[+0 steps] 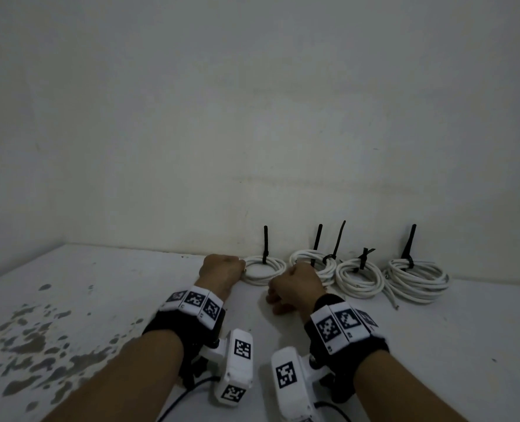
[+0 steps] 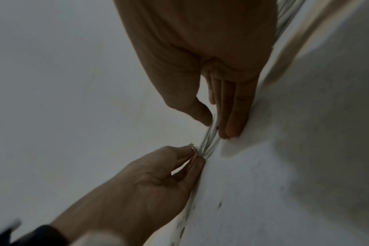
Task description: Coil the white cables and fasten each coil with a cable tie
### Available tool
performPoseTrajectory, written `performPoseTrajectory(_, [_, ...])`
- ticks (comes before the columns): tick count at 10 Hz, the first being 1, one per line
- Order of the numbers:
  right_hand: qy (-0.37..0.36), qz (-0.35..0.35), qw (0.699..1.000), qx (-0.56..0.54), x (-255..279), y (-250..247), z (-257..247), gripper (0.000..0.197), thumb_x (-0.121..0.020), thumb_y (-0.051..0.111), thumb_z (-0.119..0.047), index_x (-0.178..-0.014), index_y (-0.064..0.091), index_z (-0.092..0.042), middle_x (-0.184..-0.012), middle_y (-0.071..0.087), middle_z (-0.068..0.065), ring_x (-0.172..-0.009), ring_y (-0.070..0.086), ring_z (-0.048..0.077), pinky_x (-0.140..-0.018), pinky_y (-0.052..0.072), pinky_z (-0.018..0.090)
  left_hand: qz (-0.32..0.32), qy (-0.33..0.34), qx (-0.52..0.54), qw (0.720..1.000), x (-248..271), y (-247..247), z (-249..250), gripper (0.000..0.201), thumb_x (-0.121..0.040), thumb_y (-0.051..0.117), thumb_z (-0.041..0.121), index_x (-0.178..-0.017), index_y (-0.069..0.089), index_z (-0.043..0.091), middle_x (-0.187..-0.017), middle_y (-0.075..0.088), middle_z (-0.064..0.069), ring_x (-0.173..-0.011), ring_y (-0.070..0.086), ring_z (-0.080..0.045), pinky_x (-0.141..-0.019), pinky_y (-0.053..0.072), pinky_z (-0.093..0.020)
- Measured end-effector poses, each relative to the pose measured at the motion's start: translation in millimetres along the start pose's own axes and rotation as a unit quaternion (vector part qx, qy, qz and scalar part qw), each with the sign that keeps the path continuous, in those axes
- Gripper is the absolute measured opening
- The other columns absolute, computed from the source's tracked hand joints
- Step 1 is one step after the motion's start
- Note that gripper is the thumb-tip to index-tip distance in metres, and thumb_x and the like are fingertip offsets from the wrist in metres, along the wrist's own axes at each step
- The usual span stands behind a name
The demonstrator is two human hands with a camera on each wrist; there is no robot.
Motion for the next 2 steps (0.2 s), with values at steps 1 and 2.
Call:
performPoseTrajectory(1, [0.006,-0.069,0.997,0.026,31,-13,-8,0.011,-0.093,0.060,-0.007,-0.083,0.058,-0.002,-0.073,0.066,0.016,-0.050,0.061,0.025,-0.051,0.055,0.035,0.012,0.015,-0.020,1.000,9,-5,-1,0.026,-0.082,0.068,0.025,-0.104,0.070,0.011,-0.107,0.067,-0.007,-0.105,0.063,-0.027,-0.093,0.050,-0.029])
performPoseTrajectory(2, [-0.022,-0.159,0.986,0.053,88,-35,-19,0.017,-0.095,0.065,-0.020,-0.087,0.059,-0.006,-0.071,0.066,0.010,-0.051,0.057,0.022,-0.048,0.048,0.029,0.001,0.040,-0.096,0.995,40,-13,6,0.019,-0.091,0.060,0.027,-0.108,0.063,0.020,-0.103,0.060,0.004,-0.098,0.058,-0.018,-0.083,0.041,-0.019])
Point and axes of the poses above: each hand's wrist, its own x-axis away from the middle knuckle, its own y-axis out of the palm, z = x × y, the point moved 1 cm from there along -x, towards the middle knuckle
